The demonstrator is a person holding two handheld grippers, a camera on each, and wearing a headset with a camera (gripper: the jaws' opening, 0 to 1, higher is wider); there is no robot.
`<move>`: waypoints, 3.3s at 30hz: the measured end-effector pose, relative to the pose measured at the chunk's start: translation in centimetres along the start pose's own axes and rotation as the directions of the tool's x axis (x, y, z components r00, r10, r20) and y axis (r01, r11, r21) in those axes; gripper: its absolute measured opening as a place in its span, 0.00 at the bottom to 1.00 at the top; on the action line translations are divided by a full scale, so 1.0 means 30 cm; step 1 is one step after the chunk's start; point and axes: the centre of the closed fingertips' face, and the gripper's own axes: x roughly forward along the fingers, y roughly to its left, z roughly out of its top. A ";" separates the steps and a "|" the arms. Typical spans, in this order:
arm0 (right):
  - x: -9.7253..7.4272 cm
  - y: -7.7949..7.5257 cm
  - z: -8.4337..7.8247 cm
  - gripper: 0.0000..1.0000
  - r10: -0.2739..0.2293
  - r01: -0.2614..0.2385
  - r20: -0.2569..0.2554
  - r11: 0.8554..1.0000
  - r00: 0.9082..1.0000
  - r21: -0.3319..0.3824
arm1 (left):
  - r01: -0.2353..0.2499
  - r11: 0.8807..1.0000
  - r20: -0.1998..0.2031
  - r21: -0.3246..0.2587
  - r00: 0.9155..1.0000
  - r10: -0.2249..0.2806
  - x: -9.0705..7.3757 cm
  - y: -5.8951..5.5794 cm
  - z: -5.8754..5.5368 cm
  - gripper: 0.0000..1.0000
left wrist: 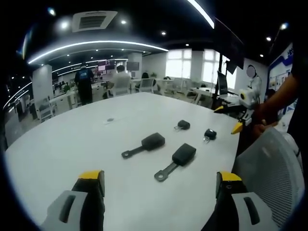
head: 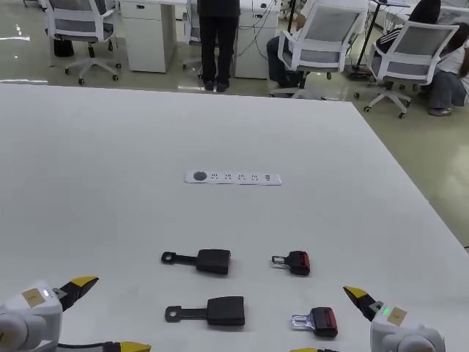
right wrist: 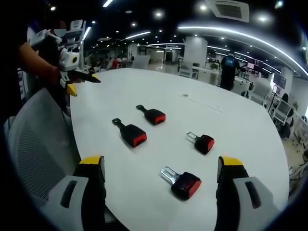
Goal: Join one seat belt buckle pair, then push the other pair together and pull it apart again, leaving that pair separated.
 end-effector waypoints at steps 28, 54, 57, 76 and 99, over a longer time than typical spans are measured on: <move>-0.009 -0.035 -0.051 0.95 0.029 -0.030 -0.064 1.000 0.998 -0.008 | 0.028 1.000 -0.032 -0.006 0.999 -0.029 0.083 -0.053 -0.002 0.97; 0.002 -0.099 -0.096 0.89 0.095 -0.096 -0.129 0.995 0.987 0.000 | 0.079 0.997 -0.075 -0.014 0.994 -0.079 0.240 -0.125 0.008 0.95; 0.001 -0.105 -0.102 0.88 0.102 -0.104 -0.142 0.995 0.985 -0.007 | 0.087 0.996 -0.085 -0.012 0.992 -0.088 0.254 -0.129 0.002 0.94; 0.042 -0.125 -0.168 0.82 0.170 -0.173 -0.206 0.985 0.964 0.005 | 0.156 0.988 -0.129 -0.006 0.979 -0.156 0.369 -0.150 -0.006 0.90; 0.110 -0.126 -0.232 0.79 0.255 -0.266 -0.282 0.964 0.925 0.000 | 0.258 0.965 -0.214 0.056 0.947 -0.240 0.483 -0.190 -0.039 0.82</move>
